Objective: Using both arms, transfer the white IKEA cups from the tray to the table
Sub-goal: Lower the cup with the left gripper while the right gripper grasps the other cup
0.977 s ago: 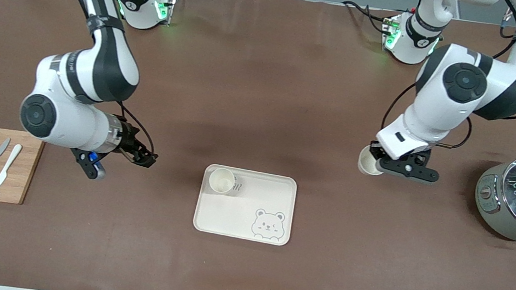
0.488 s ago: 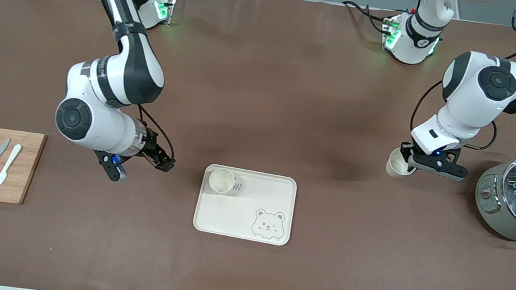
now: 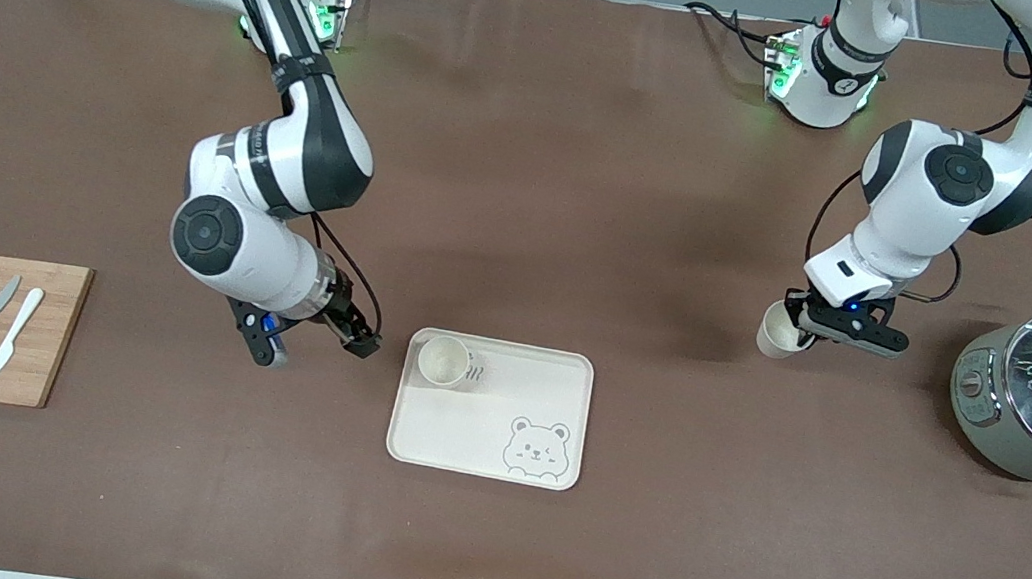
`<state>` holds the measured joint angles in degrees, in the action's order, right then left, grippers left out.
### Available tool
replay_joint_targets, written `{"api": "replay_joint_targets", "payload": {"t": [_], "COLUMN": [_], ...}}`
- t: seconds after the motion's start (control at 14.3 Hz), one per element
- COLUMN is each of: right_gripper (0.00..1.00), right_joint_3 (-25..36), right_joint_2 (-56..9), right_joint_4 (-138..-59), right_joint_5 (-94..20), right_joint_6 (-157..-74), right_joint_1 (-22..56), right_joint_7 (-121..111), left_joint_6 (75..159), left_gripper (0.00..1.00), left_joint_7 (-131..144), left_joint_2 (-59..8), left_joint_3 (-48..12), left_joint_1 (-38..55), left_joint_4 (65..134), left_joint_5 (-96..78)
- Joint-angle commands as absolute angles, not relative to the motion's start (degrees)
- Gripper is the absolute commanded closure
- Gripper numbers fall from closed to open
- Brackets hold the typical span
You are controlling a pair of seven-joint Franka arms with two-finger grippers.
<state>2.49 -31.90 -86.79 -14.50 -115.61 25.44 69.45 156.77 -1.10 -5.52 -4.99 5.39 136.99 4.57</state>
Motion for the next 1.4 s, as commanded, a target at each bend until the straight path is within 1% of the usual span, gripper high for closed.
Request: {"api": "replay_joint_targets", "payload": {"t": [0.0,0.49,0.7,1.12,1.33], "right_gripper": [0.00,0.00,0.00,0.00,0.00], "right_joint_3": [2.9,2.9,2.9,2.9,2.9], "right_joint_2": [-32.7,-35.7,-36.2,-38.3,-39.3], "right_joint_4": [-86.0,-85.3,-85.3,-85.1,-84.8], "right_joint_5": [-15.2,-14.9,-15.0,-14.9,-14.8], "right_joint_6": [-115.9,-119.1,-119.5,-124.3,-124.4], "right_joint_1": [26.4,29.5,30.1,31.6,32.2], "right_joint_7": [71.3,75.9,77.1,82.3,82.4], "left_joint_6": [160.4,166.5,166.6,166.6,166.6], "left_gripper": [1.00,1.00,1.00,1.00,1.00], "left_joint_7": [-4.0,-5.8,-5.8,-5.8,-5.9], "left_joint_2": [-8.1,-13.9,-14.9,-15.9,-16.9], "left_joint_3": [-5.3,-5.4,-5.4,-6.1,-9.3], "left_joint_1": [3.0,1.3,1.1,0.2,-2.4], "left_joint_4": [137.4,137.2,137.0,136.8,136.5], "left_joint_5": [4.6,4.6,4.6,4.1,3.3]}}
